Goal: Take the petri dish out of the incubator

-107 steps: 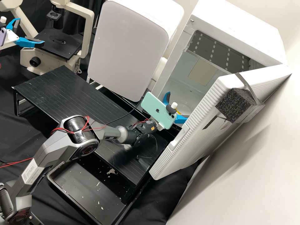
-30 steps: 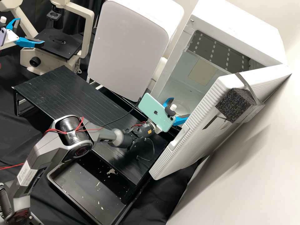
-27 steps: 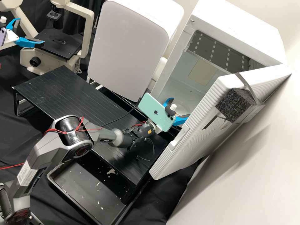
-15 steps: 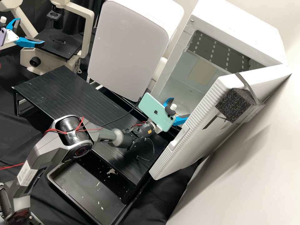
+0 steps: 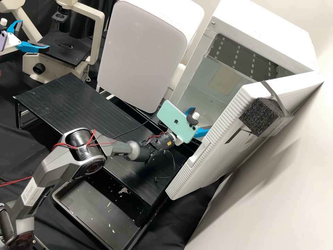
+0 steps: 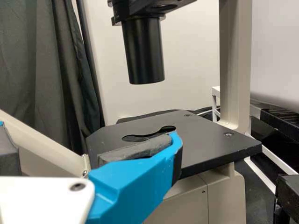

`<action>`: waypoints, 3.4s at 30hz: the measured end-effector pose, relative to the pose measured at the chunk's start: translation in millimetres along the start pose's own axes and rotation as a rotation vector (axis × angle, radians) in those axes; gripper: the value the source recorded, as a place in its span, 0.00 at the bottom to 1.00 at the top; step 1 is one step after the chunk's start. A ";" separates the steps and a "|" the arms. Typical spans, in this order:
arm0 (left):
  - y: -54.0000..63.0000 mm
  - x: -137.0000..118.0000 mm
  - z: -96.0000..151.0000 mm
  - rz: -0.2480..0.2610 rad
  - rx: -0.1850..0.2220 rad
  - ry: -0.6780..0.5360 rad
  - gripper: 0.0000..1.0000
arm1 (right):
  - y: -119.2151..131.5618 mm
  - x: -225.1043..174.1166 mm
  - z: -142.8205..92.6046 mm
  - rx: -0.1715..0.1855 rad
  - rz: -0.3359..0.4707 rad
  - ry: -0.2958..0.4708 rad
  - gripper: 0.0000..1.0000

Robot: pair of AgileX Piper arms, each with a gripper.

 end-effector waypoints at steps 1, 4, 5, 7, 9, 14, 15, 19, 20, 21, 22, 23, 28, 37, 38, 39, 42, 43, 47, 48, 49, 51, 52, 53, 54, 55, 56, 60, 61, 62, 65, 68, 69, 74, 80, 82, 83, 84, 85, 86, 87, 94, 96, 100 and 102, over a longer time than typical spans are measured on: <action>0.0 0.0 0.0 0.000 0.000 0.000 1.00 | -0.7 0.2 0.7 0.000 -0.002 -0.003 0.00; 0.0 0.0 0.0 0.000 0.000 0.000 1.00 | -1.0 0.3 1.1 0.000 -0.003 -0.003 0.00; 0.0 0.0 0.0 0.000 0.000 0.000 1.00 | -1.0 0.3 1.1 0.000 -0.003 -0.003 0.00; 0.0 0.0 0.0 0.000 0.000 0.000 1.00 | -1.5 0.4 1.6 0.001 -0.004 -0.004 0.00; 0.0 0.0 0.0 0.000 0.000 0.000 1.00 | -1.5 0.4 1.6 0.001 -0.004 -0.004 0.00; 0.0 0.0 0.0 0.000 0.000 0.000 1.00 | -3.1 0.8 3.2 0.001 -0.007 -0.008 1.00; 0.0 0.0 0.0 0.000 0.000 0.000 1.00 | -3.1 0.8 3.2 0.001 -0.007 -0.008 1.00; 0.0 0.0 0.0 0.000 0.000 0.000 1.00 | -3.3 0.8 3.0 -0.001 -0.008 -0.007 1.00; 0.0 0.0 0.0 0.000 0.000 0.000 1.00 | -3.2 0.8 3.1 -0.005 -0.007 -0.008 1.00; 0.0 0.0 0.0 0.000 0.000 0.000 1.00 | -3.2 0.8 3.1 -0.015 -0.007 -0.008 1.00; 0.0 0.0 0.0 0.000 0.000 0.000 1.00 | -3.2 0.8 3.1 -0.025 -0.007 -0.008 1.00; 0.0 0.0 0.0 0.000 0.000 0.000 1.00 | -3.2 0.8 3.1 -0.030 -0.007 -0.008 1.00; 0.0 0.0 0.0 0.000 0.000 0.000 1.00 | -2.8 0.8 3.3 -0.029 -0.003 -0.011 1.00; 0.0 0.0 0.0 0.000 0.000 0.000 1.00 | -3.2 0.8 3.9 -0.029 -0.008 -0.017 1.00; 0.0 0.0 0.0 0.000 0.000 0.000 1.00 | -3.0 1.0 3.7 -0.029 -0.007 -0.016 1.00; 0.0 0.0 0.0 0.000 0.000 0.000 1.00 | -2.9 1.1 3.7 -0.029 -0.008 -0.018 1.00; 0.0 0.0 0.0 0.000 0.000 0.000 1.00 | -2.5 1.8 3.7 -0.014 -0.012 -0.026 1.00; 0.0 0.0 0.0 0.000 0.000 0.000 1.00 | -1.8 2.4 3.3 -0.006 -0.012 -0.027 1.00; 0.0 0.0 0.0 0.000 0.000 0.000 1.00 | -2.0 3.6 2.2 0.022 -0.031 -0.030 0.00; 0.0 0.0 0.0 0.000 0.000 0.000 1.00 | -2.5 3.8 1.4 0.023 -0.040 -0.024 0.00; 0.0 0.0 0.0 0.000 0.000 0.000 1.00 | -2.8 3.8 1.3 0.025 -0.042 -0.022 0.00; 0.0 0.0 0.0 0.000 0.000 0.000 1.00 | -3.6 3.9 0.8 0.030 -0.053 -0.018 0.00; 0.0 0.0 0.0 0.000 0.000 0.000 1.00 | -4.0 3.9 0.8 0.028 -0.058 -0.019 0.00; 0.0 0.0 0.0 0.000 0.000 0.000 1.00 | -4.4 3.8 0.9 0.028 -0.062 -0.019 0.00; 0.0 0.0 0.0 0.000 0.000 0.000 1.00 | -4.5 3.8 0.8 0.034 -0.063 -0.019 0.00; 0.0 0.0 0.0 0.000 0.000 0.000 1.00 | -4.3 4.0 0.6 0.034 -0.064 -0.019 0.00; 0.0 0.0 0.0 0.000 0.000 0.000 1.00 | -4.1 4.4 0.6 0.031 -0.067 -0.024 0.00; 0.0 0.0 0.0 0.000 0.000 0.000 1.00 | -1.2 6.3 -1.9 0.033 -0.060 -0.016 0.00; 0.0 0.0 0.0 0.000 0.000 0.000 1.00 | -0.9 6.5 -2.2 0.032 -0.059 -0.015 0.00; 0.0 0.0 0.0 0.000 0.000 0.000 1.00 | -0.6 6.7 -2.4 0.032 -0.059 -0.016 0.00; 0.0 0.0 0.0 0.000 0.000 0.000 1.00 | -0.4 7.0 -2.3 0.030 -0.062 -0.021 0.00; 0.0 0.0 0.0 0.000 0.000 0.000 1.00 | 0.0 7.6 -2.5 0.028 -0.067 -0.027 0.00; 0.0 0.0 0.0 0.000 0.000 0.000 1.00 | -0.2 7.6 -2.2 0.028 -0.068 -0.030 0.00; 0.0 0.0 0.0 0.000 0.000 0.000 1.00 | -0.6 7.9 -1.6 0.028 -0.070 -0.033 0.00; 0.0 0.0 0.0 0.000 0.000 0.000 1.00 | 0.4 9.4 -2.0 0.027 -0.069 -0.035 0.00; 0.0 0.0 0.0 0.000 0.000 0.000 1.00 | -0.1 9.5 -1.5 0.027 -0.070 -0.036 0.00; 0.0 0.0 0.0 0.000 0.000 0.000 1.00 | -0.1 9.5 -1.5 0.027 -0.070 -0.036 0.00; 0.0 0.0 0.0 0.000 0.000 0.000 1.00 | -0.1 9.5 -1.5 0.027 -0.070 -0.036 0.00; 0.0 0.0 0.0 0.000 0.000 0.000 1.00 | -0.1 9.5 -1.5 0.027 -0.070 -0.036 0.00; 0.0 0.0 0.0 0.000 0.000 0.000 1.00 | -0.1 9.5 -1.5 0.027 -0.070 -0.036 0.00; 0.0 0.0 0.0 0.000 0.000 0.000 1.00 | 0.4 9.8 -1.9 0.026 -0.068 -0.034 0.00; 0.0 0.0 0.0 0.000 0.000 0.000 1.00 | 1.1 10.5 -2.6 0.025 -0.070 -0.035 0.00; 0.0 0.0 0.0 0.000 0.000 0.000 1.00 | 0.6 10.5 -2.9 0.036 -0.076 -0.032 0.00; 0.0 0.0 0.0 0.000 0.000 0.000 1.00 | 2.7 4.5 0.8 0.058 -0.072 -0.020 0.00; 0.0 0.0 0.0 0.000 0.000 0.000 1.00 | 6.1 -1.5 3.0 0.059 -0.074 -0.018 0.00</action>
